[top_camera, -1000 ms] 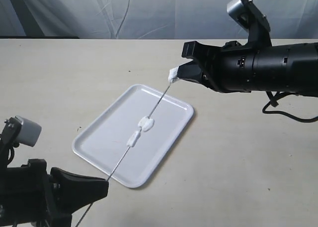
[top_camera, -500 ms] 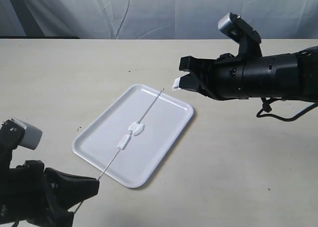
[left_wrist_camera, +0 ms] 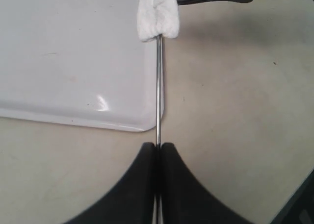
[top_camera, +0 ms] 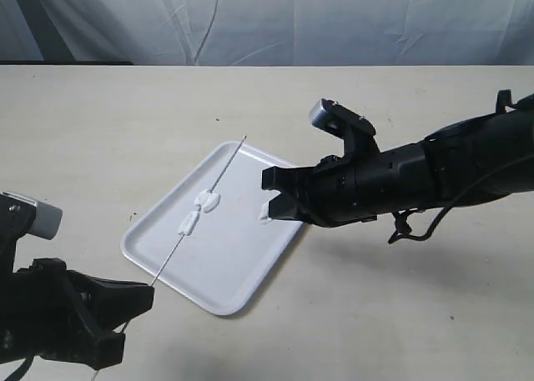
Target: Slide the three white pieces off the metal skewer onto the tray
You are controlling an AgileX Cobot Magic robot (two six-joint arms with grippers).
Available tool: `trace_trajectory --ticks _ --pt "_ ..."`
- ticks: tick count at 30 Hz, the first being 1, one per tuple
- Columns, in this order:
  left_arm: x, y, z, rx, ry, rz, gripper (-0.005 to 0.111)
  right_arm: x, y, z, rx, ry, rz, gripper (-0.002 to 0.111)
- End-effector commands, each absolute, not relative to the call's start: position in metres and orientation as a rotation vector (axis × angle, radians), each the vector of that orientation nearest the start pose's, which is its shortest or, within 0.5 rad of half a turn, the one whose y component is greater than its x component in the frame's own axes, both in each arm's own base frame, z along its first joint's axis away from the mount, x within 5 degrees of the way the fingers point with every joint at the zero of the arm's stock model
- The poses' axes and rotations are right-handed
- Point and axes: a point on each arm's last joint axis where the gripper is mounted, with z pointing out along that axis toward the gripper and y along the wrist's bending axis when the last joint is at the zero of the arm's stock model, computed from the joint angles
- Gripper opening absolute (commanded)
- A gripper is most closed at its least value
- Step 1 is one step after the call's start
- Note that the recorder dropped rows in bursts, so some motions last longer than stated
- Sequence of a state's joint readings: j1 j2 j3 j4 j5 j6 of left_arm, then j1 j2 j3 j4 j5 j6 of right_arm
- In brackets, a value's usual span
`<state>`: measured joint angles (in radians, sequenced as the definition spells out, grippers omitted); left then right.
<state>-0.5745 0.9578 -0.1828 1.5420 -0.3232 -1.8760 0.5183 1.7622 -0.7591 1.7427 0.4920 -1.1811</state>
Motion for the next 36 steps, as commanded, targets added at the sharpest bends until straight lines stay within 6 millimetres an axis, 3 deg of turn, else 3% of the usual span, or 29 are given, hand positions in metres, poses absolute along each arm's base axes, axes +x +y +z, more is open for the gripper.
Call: trace_trajectory --ticks 1,5,11,14,19,25,36 --pt "0.105 -0.101 0.179 0.439 2.305 -0.822 0.0 0.259 0.199 0.147 -0.185 2.548 1.059 -0.001" --pt "0.107 -0.099 0.179 0.42 2.306 -0.79 0.0 0.267 0.203 0.154 -0.195 2.51 1.07 0.005" --pt "0.108 -0.099 0.179 0.404 2.307 -0.782 0.0 0.271 0.211 0.163 -0.222 2.478 1.097 0.033" --pt "0.108 -0.098 0.179 0.393 2.308 -0.78 0.0 0.268 0.214 0.164 -0.23 2.478 1.141 0.038" --pt "0.112 -0.095 0.179 0.352 2.306 -0.734 0.0 0.256 0.223 0.174 -0.328 2.437 1.378 0.038" --pt "0.119 -0.1 0.191 0.352 2.26 -0.744 0.0 0.247 0.23 0.182 -0.419 2.389 1.528 0.038" --pt "0.116 -0.107 0.197 0.392 2.243 -0.856 0.0 0.252 0.233 0.201 -0.473 2.303 1.527 0.038"
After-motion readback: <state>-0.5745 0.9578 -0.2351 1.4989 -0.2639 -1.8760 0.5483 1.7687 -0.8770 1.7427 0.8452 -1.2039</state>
